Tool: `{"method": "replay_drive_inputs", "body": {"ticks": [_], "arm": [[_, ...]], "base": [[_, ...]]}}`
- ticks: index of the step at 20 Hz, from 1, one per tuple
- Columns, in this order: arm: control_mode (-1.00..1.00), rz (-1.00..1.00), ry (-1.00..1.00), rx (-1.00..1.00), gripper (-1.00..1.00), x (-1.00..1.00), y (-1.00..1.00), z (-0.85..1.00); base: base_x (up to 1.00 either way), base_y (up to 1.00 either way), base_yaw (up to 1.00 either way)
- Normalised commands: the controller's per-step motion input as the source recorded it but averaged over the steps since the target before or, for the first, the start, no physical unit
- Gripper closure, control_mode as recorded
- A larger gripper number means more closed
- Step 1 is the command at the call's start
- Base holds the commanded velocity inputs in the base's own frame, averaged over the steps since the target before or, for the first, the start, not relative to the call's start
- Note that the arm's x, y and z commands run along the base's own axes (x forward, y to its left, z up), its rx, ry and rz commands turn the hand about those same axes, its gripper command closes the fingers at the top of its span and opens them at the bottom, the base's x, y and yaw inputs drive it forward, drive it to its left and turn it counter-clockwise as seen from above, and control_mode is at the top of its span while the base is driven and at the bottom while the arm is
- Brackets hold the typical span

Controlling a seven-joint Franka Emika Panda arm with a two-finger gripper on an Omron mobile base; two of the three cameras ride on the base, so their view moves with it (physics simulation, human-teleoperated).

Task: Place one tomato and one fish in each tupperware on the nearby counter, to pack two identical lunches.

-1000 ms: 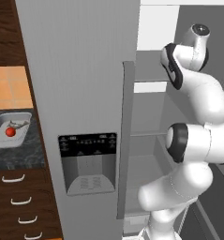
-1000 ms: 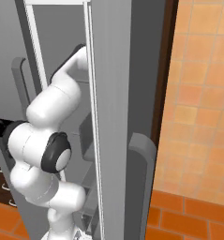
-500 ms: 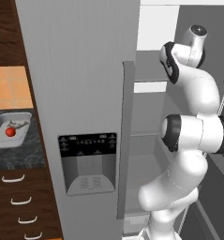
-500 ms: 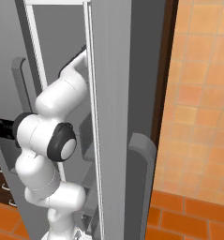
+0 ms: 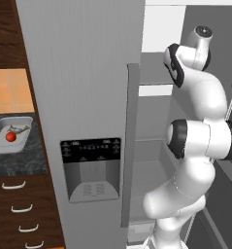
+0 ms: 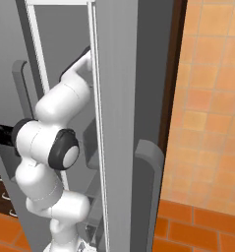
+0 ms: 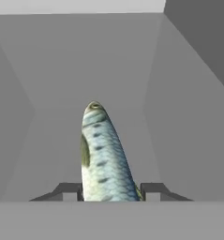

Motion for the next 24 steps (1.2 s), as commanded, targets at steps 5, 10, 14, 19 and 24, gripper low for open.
{"method": "replay_drive_inputs", "body": {"ticks": [5, 10, 14, 19, 24], "arm": [[-1.0, -0.03, -0.39, 0.04, 1.0, -0.87, 0.1, -0.01], [-1.0, 0.0, -0.38, 0.01, 1.0, -1.0, 0.58, 0.19], [-1.0, 0.02, 0.04, -0.01, 1.0, -1.0, 0.64, 0.12], [-1.0, 0.0, 0.28, -0.02, 1.0, -1.0, 0.42, -0.16], [-1.0, 0.0, 0.32, 0.0, 1.0, -1.0, -0.13, -1.0]], "base": [[0.0, 0.0, 0.0], [0.0, 0.0, 0.0], [0.0, 0.0, 0.0], [0.0, 0.0, 0.0], [0.0, 0.0, 0.0]]}}
